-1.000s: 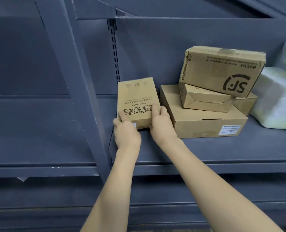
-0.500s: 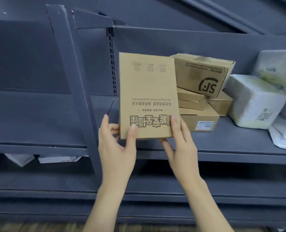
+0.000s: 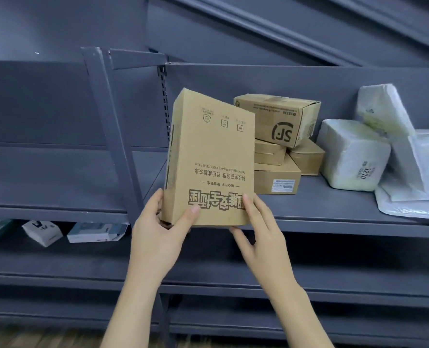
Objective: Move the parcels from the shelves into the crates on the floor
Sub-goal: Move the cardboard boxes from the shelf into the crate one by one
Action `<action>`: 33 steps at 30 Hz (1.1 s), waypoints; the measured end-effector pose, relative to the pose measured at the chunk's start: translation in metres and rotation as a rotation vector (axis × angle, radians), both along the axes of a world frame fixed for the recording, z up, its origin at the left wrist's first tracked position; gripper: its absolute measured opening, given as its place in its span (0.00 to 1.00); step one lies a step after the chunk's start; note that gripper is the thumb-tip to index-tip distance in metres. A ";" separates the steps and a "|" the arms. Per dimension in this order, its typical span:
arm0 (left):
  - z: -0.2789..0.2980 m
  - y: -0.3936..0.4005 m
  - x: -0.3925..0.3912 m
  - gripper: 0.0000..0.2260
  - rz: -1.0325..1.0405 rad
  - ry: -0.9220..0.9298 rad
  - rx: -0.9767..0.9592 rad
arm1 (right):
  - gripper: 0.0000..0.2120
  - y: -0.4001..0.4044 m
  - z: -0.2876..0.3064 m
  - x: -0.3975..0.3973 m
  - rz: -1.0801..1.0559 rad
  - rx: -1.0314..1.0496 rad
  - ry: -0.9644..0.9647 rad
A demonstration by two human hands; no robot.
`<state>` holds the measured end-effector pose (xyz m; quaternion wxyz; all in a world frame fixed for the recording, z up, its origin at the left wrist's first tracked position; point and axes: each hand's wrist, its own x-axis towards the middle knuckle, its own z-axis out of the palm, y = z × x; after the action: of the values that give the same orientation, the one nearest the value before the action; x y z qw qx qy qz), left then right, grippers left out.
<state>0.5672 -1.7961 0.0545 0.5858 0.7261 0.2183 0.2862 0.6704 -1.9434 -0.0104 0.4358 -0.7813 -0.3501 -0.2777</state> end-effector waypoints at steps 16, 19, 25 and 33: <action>0.023 -0.031 -0.040 0.30 0.308 -0.089 0.971 | 0.42 -0.058 0.074 -0.021 0.085 0.013 0.014; 0.024 -0.032 -0.043 0.28 0.280 -0.123 1.058 | 0.45 -0.065 0.073 -0.021 0.110 -0.079 0.043; 0.029 -0.028 -0.040 0.32 0.241 -0.223 1.102 | 0.36 -0.075 0.078 -0.013 0.052 -0.068 -0.052; 0.038 -0.038 -0.036 0.38 0.089 -0.200 0.864 | 0.32 -0.085 0.071 -0.011 -0.048 0.080 -0.185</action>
<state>0.5308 -1.8337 0.0920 0.2338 0.8630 0.0520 0.4449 0.6598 -2.0286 0.0602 0.4256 -0.7426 -0.3586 -0.3727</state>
